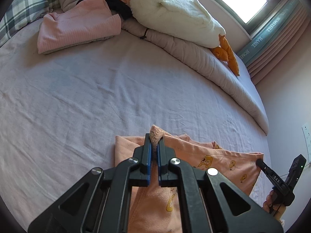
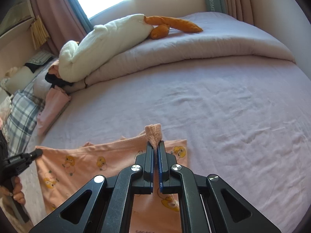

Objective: Fold small clothes
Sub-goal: 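Lift the hem edge with the left gripper and fold it over the body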

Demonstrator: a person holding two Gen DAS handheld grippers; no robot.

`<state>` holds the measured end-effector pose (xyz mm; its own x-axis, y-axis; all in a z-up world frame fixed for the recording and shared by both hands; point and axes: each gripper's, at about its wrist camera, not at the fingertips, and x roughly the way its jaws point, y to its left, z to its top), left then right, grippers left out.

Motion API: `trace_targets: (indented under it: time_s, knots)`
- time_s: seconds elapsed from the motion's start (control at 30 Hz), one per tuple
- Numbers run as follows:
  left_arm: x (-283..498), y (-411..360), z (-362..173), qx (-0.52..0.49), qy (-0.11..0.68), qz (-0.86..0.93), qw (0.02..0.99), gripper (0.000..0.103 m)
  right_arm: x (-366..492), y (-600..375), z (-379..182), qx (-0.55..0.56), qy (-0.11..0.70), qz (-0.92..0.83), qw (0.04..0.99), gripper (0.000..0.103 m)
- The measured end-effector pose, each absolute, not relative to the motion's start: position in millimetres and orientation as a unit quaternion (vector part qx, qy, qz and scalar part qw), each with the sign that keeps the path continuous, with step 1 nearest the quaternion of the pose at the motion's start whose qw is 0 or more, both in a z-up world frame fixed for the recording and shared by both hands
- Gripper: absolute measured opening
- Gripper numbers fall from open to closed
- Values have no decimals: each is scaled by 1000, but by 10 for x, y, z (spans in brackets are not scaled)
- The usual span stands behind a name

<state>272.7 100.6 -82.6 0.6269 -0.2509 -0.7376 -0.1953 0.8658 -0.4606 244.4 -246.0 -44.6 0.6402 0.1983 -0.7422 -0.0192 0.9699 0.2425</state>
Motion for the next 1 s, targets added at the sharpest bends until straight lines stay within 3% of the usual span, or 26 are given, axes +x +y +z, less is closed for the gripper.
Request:
trace_targets:
  time_s: [0.77, 0.93, 1.0]
  knots:
    - [3182, 1091, -1501, -241, 498, 14, 833, 7, 2837, -2497, -1021, 97, 482, 32, 870, 5]
    - [3144, 1114, -1509, -254, 495, 16, 831, 12, 2810, -2508, -994, 90, 480, 23, 872, 5]
    - [3081, 1120, -1453, -250, 495, 19, 832, 22, 2753, -2539, -953, 93, 478, 23, 873, 9]
